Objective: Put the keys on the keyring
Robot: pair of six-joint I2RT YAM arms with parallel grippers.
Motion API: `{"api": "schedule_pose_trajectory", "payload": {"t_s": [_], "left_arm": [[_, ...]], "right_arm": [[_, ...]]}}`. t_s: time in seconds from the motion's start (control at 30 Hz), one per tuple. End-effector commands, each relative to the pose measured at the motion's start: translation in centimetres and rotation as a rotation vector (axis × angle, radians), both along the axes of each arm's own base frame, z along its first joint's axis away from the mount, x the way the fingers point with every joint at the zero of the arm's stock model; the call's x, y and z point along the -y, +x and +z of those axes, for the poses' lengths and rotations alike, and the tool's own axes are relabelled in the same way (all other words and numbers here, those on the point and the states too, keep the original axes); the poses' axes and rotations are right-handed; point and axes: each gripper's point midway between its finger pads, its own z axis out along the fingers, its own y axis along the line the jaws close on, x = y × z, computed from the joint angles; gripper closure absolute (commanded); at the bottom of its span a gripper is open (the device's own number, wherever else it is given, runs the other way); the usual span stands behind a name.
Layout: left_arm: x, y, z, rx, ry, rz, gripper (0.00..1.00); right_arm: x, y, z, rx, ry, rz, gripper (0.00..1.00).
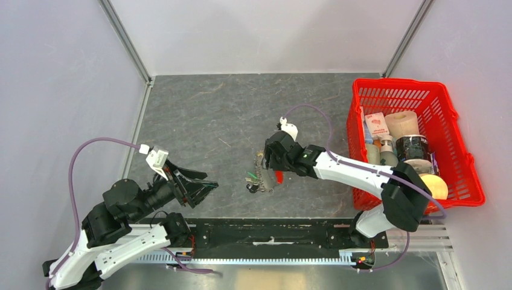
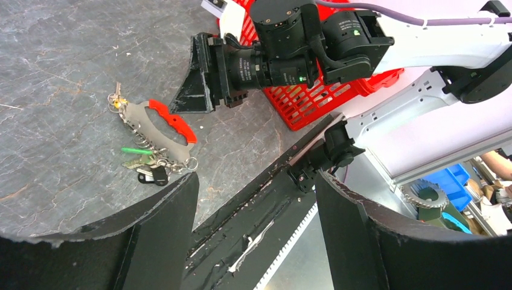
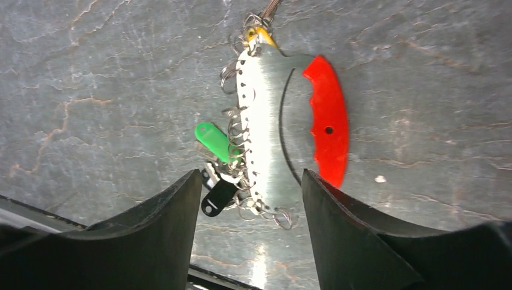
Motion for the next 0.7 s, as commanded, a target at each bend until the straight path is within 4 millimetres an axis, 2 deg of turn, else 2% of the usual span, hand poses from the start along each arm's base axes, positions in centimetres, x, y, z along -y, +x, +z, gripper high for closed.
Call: {"api": "schedule_pose_trajectory", "payload": {"t_s": [0.0,0.07,0.1,0.3,0.47,0.67], "left_arm": [[0.2,0.3,1.1,0.029,-0.017,0.005,0.23],[0.2,0.3,1.3,0.033,-0.014,0.005,0.23],[0.2,0.4,1.3,0.035,-0.014,0.006,0.23],[0.2,1.0,1.7,0.048,0.012,0.029,0.16],[0.4,1.8,1.4,0.046,0.068,0.052,0.12],[0.5,3.2,1.6,0.070,0.106,0.101,0.12]], "right_arm": [[0.8,0.6,3.7,0.093,0.033,0.017,0.26],[1.2,0.5,5.7,0.139,0.040,0.038,0.16],[1.6,0.5,6.4,0.160,0.036,0.045,0.04],[5.5,0.7,11.2,0.314,-0.021,0.001,0.03],[6.8,-0.9,15.7,0.388,-0.011,0.087,0.03],[9.7,-1.9,19.6,0.459,-0.022,0.064,0.03]]}}
